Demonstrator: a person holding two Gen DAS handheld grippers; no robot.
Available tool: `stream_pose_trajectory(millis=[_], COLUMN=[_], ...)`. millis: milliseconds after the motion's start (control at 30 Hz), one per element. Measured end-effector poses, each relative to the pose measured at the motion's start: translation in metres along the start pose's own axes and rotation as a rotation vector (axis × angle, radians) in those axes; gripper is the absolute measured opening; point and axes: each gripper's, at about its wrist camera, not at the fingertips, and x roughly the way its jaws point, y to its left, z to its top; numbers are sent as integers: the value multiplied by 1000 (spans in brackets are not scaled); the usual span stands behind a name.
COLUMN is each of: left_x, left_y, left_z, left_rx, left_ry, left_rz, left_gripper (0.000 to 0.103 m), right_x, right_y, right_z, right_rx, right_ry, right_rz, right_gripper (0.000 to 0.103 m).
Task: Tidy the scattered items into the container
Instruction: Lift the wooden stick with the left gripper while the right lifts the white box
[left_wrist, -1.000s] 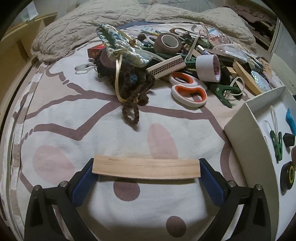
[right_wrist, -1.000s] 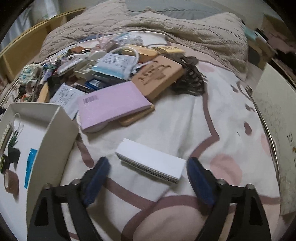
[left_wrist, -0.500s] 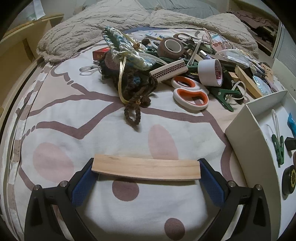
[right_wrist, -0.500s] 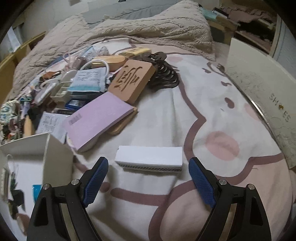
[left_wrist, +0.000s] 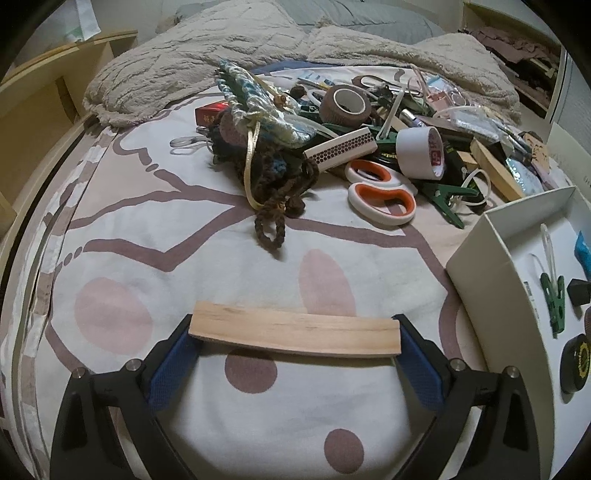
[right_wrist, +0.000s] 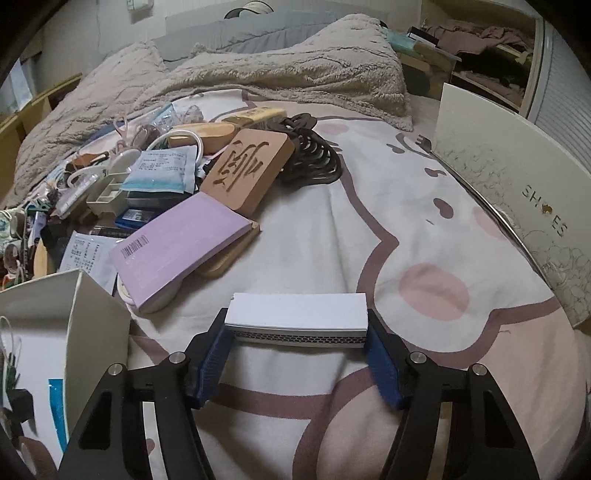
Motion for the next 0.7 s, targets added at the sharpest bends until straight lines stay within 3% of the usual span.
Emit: stream_pose_trajectory(millis=[300,700], left_x=[-8,-58], left_y=[4,-12], left_z=[8,42], left_rx=[-33,-35], left_ry=[12,-35], left_rz=[12,16], left_gripper=[100,100], right_x=[-20,-73], right_y=[-10,11], right_z=[6,22], right_rx=[54,19], right_ry=[-32,-103], right_rz=[33,102], right_gripper=[69,69])
